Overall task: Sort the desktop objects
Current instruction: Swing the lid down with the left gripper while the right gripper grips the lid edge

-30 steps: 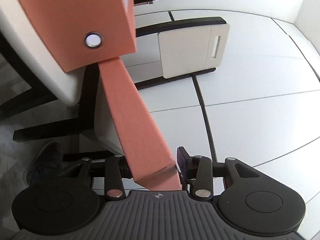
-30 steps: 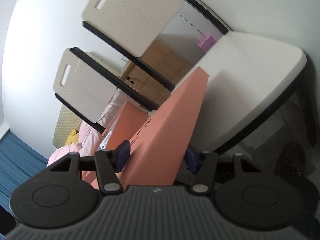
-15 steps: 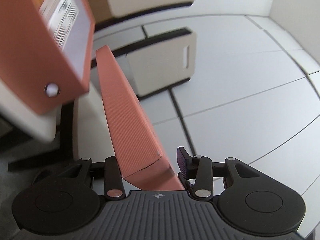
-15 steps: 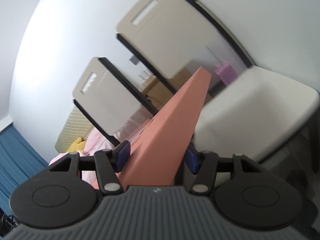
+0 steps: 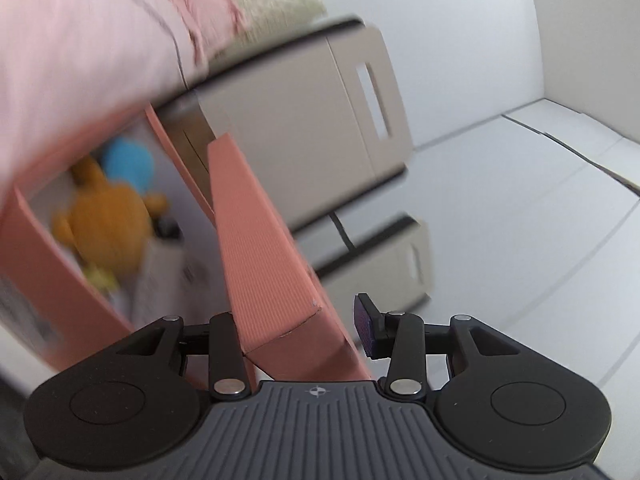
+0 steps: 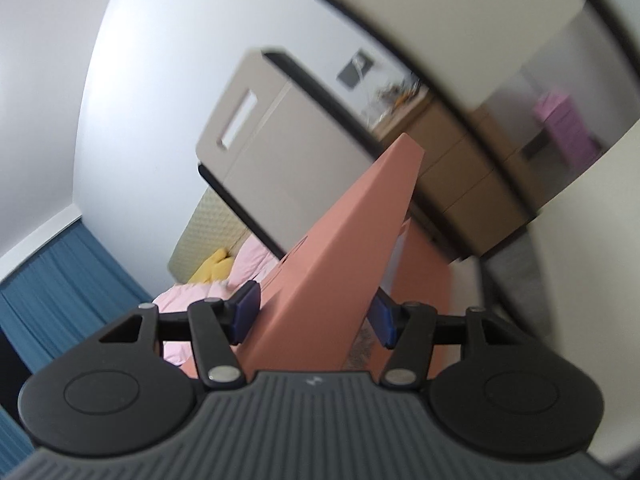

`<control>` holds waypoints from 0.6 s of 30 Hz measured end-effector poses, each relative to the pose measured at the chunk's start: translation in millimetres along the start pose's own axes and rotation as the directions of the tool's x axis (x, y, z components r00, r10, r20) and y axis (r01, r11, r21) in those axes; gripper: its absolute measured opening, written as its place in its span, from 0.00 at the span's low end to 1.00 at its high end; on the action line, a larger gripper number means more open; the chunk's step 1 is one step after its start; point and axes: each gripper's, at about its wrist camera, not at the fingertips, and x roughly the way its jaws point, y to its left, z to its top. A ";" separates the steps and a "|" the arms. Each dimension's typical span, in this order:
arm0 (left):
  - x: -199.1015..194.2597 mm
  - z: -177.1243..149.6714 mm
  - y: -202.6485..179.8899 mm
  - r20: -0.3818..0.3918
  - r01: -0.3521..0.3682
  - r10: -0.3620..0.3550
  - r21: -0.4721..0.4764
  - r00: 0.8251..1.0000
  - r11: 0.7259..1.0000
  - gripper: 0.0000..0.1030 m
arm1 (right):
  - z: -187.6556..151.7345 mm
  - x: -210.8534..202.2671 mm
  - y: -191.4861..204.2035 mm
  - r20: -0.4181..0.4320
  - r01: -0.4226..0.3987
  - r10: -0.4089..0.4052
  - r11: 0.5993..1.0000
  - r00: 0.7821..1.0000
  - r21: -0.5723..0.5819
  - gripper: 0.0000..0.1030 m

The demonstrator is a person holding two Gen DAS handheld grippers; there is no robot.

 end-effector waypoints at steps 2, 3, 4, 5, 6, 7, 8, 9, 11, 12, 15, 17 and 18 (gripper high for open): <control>0.6 13.2 6.6 0.030 -0.045 0.044 0.026 0.999 0.999 0.43 | -3.1 34.0 -9.4 -0.027 -0.020 0.021 0.999 0.999 0.027 0.57; 1.1 18.9 9.8 0.041 -0.069 0.068 0.035 0.997 0.997 0.43 | -5.0 49.6 -14.3 -0.038 -0.028 0.029 0.999 0.999 0.041 0.57; 1.7 24.6 13.1 0.053 -0.094 0.091 0.044 0.994 0.995 0.43 | -7.3 63.2 -19.3 -0.047 -0.031 0.034 0.998 0.998 0.053 0.57; 2.6 28.2 17.4 0.057 -0.110 0.107 0.047 0.993 0.993 0.43 | -9.5 76.2 -24.2 -0.057 -0.033 0.037 0.997 0.998 0.065 0.57; 3.7 30.7 22.5 0.058 -0.121 0.118 0.046 0.991 0.992 0.44 | -11.9 87.0 -28.8 -0.067 -0.028 0.034 0.997 0.997 0.077 0.57; 4.9 33.1 27.5 0.059 -0.132 0.129 0.045 0.990 0.990 0.44 | -14.6 94.8 -33.5 -0.074 -0.022 0.029 0.996 0.997 0.090 0.57; 5.8 34.9 32.5 0.063 -0.138 0.136 0.042 0.989 0.989 0.44 | -17.4 99.4 -37.2 -0.072 -0.018 0.025 0.995 0.997 0.093 0.58; 4.7 35.3 36.7 0.077 -0.148 0.144 0.038 0.986 0.988 0.44 | -20.2 104.0 -40.8 -0.070 -0.015 0.022 0.995 0.997 0.096 0.57; -0.8 35.2 40.9 0.101 -0.170 0.165 0.047 0.981 0.984 0.44 | -26.8 112.0 -47.4 -0.075 -0.012 0.020 0.993 0.997 0.115 0.58; -2.3 34.3 42.4 0.101 -0.182 0.176 0.053 0.979 0.982 0.46 | -30.4 116.4 -49.3 -0.084 -0.010 0.020 0.992 0.996 0.125 0.58; -5.7 30.9 42.7 0.100 -0.208 0.201 0.063 0.974 0.976 0.47 | -40.5 118.3 -53.2 -0.101 0.026 -0.015 0.993 0.995 0.111 0.60; -8.3 28.4 40.5 0.102 -0.211 0.204 0.061 0.974 0.976 0.48 | -43.6 117.6 -56.2 -0.107 0.031 -0.018 0.992 0.994 0.121 0.60; -9.9 27.4 39.9 0.105 -0.205 0.199 0.053 0.974 0.977 0.50 | -44.6 116.4 -57.2 -0.108 0.029 -0.015 0.992 0.994 0.123 0.60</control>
